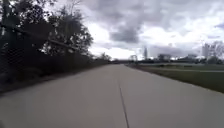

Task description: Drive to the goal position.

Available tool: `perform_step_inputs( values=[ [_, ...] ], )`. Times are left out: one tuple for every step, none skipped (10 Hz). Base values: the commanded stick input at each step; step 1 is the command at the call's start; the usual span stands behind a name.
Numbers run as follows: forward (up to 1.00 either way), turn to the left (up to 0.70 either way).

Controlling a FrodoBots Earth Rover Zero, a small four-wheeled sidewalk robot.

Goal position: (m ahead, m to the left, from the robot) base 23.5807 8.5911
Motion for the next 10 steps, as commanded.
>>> perform_step_inputs(
  values=[
    [1.0,0.0],
    [1.0,0.0],
    [1.0,0.0],
    [1.0,0.0],
    [1.0,0.0],
    [1.0,0.0],
    [1.0,0.0],
    [1.0,0.0],
    [1.0,0.0],
    [1.0,0.0]
  ],
)
